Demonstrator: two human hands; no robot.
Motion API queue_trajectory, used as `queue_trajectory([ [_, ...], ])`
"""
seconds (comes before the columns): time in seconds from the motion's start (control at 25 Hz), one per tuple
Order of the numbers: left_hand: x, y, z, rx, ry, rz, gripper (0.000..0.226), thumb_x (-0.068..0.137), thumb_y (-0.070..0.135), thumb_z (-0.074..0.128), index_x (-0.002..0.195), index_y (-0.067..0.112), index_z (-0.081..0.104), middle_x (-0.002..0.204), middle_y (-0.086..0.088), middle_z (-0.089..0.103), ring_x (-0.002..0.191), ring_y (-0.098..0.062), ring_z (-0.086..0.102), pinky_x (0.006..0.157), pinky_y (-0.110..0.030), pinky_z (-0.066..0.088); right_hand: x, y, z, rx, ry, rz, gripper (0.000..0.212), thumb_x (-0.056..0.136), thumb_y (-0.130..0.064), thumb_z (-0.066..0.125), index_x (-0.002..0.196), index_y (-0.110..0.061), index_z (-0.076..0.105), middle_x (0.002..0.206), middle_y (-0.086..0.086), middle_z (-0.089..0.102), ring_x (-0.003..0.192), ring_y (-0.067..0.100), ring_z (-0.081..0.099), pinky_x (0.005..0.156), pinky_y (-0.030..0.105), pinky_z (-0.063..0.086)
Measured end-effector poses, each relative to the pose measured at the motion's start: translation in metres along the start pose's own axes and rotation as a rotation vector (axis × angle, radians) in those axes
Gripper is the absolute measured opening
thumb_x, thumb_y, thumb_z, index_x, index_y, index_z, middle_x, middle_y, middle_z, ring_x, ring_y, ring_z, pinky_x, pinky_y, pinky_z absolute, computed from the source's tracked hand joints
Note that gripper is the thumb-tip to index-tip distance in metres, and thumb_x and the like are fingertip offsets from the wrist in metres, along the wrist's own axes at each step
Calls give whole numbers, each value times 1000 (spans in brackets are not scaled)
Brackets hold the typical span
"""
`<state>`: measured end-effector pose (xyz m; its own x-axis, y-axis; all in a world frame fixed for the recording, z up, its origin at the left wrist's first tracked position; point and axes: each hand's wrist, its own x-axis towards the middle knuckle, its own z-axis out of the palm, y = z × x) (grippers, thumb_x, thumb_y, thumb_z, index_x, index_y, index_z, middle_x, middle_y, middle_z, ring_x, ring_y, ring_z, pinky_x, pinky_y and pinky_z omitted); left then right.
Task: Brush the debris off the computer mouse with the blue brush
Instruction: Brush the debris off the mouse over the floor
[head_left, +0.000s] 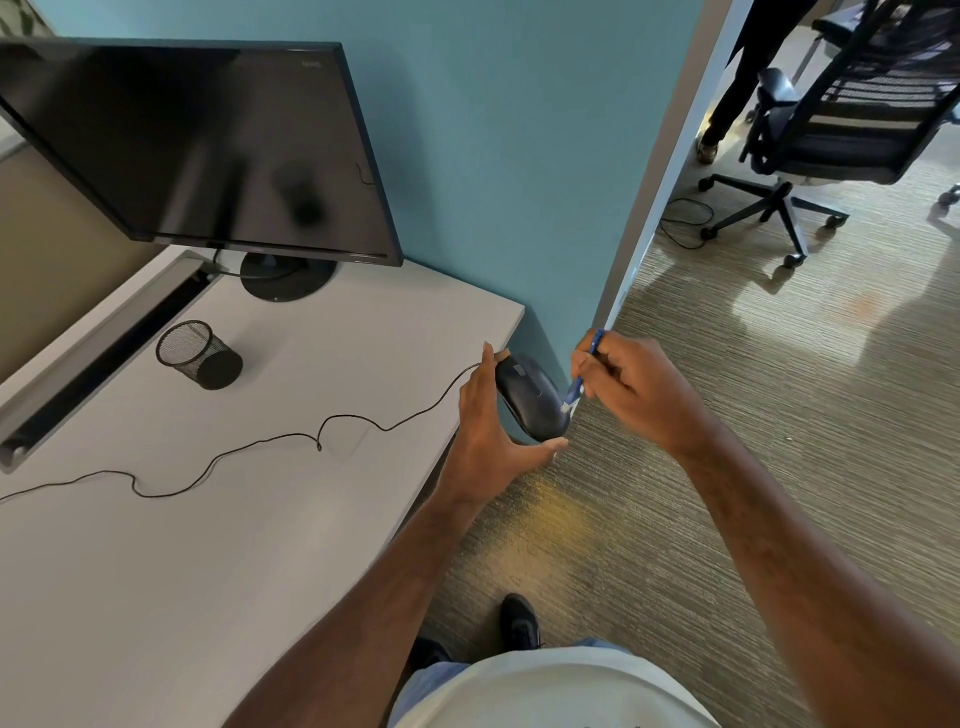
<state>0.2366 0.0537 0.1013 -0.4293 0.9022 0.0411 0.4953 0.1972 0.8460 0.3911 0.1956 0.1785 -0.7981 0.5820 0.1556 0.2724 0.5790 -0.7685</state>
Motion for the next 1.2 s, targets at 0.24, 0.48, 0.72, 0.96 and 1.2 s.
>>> queue_trajectory([
  [0.24,1,5,4,-13,-21,7,136,63,50,93,162,20,4,162,5,25,149,-12,24,120,-44,33,9,5,12,129,212,69,22,109,-21,49,109,-7,66,90,-4,75,72,12,70,66,18,54],
  [0.48,2,7,4,-24,5,6,136,64,48,93,162,21,2,160,7,26,147,-11,25,121,-38,31,0,18,13,265,176,121,23,109,-12,48,96,-6,66,80,4,72,64,16,62,63,34,52],
  [0.72,6,2,4,-13,-18,0,134,66,49,92,162,22,2,163,6,22,149,-11,22,121,-42,30,-15,31,-2,326,171,197,25,106,-6,50,88,1,67,71,16,68,55,41,54,50,40,44],
  [0.96,6,8,13,-13,-31,17,134,63,51,92,161,20,6,161,5,26,147,-11,26,120,-41,31,14,31,9,491,245,233,24,110,-20,47,105,-4,65,89,9,75,71,16,65,50,19,45],
  [1.2,11,8,4,-45,2,-19,135,63,56,89,162,25,1,162,7,23,147,-7,23,117,-27,25,4,31,11,512,225,241,27,108,-7,48,97,12,63,75,18,68,58,9,61,52,13,45],
])
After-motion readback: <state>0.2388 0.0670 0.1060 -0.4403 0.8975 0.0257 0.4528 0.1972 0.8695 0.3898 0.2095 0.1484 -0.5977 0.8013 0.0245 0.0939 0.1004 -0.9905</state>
